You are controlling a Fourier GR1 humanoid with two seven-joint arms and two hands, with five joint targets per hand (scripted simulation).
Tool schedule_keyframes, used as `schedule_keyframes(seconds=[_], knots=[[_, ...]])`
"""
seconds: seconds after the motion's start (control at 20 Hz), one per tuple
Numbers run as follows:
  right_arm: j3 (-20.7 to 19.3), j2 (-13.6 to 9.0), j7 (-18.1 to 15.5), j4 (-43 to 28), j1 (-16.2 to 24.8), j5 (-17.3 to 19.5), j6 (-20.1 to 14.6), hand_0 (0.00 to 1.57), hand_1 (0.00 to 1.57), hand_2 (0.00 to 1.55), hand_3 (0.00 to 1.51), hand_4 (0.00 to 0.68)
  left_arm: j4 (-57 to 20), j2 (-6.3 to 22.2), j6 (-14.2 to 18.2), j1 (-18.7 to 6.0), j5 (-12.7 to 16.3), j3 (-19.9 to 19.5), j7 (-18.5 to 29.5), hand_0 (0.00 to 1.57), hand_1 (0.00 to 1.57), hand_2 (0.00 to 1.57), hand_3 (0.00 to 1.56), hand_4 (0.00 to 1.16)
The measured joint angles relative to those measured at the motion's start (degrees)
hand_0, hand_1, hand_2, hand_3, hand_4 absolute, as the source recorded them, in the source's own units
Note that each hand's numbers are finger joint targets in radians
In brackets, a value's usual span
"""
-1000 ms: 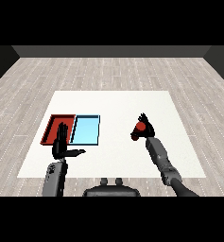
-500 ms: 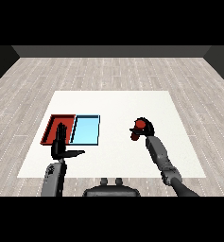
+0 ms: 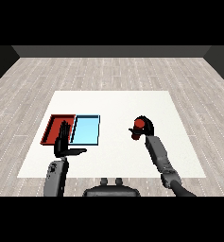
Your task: Pick the red can and put it in the red box
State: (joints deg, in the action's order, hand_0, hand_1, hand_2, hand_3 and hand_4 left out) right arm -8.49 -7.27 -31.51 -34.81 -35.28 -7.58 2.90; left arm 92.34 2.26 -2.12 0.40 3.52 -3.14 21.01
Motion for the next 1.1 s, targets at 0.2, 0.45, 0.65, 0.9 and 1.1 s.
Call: schedule_keyframes(seconds=[0.2, 0.45, 0.65, 0.9, 1.1], knots=[[1.19, 0.96, 0.17, -5.95, 3.0, 0.09, -0.44, 1.45, 1.45, 1.44, 1.41, 0.649, -1.36, 0.29, -0.01, -0.57, -1.12, 0.63, -0.38, 0.0, 0.0, 0.0, 0.0, 0.0], [2.06, 0.82, 5.46, -15.47, 4.68, -0.92, -0.95, 1.43, 1.43, 1.45, 1.42, 0.653, -2.65, -1.18, 0.58, -1.19, -3.02, 4.58, -0.28, 0.0, 0.0, 0.0, 0.0, 0.0], [2.5, 1.31, 8.65, -20.93, 5.45, -1.57, -1.95, 1.43, 1.43, 1.44, 1.42, 0.649, -4.62, -1.72, 2.25, -5.02, -2.59, 8.38, -3.24, 0.0, 0.0, 0.0, 0.0, 0.0], [4.38, 3.63, 9.7, -25.25, 6.56, -0.85, -3.58, 1.41, 1.41, 1.44, 1.42, 0.653, -4.44, -2.09, 5.45, -6.66, -1.56, 13.5, -6.28, 0.0, 0.0, 0.0, 0.0, 0.0], [12.05, 5.87, 9.95, -29.97, 9.41, -1.83, -10.05, 1.41, 1.41, 1.44, 1.42, 0.653, -5.35, -2.19, 8.83, -9.08, -0.84, 17.39, -7.29, 0.0, 0.0, 0.0, 0.0, 0.0]])
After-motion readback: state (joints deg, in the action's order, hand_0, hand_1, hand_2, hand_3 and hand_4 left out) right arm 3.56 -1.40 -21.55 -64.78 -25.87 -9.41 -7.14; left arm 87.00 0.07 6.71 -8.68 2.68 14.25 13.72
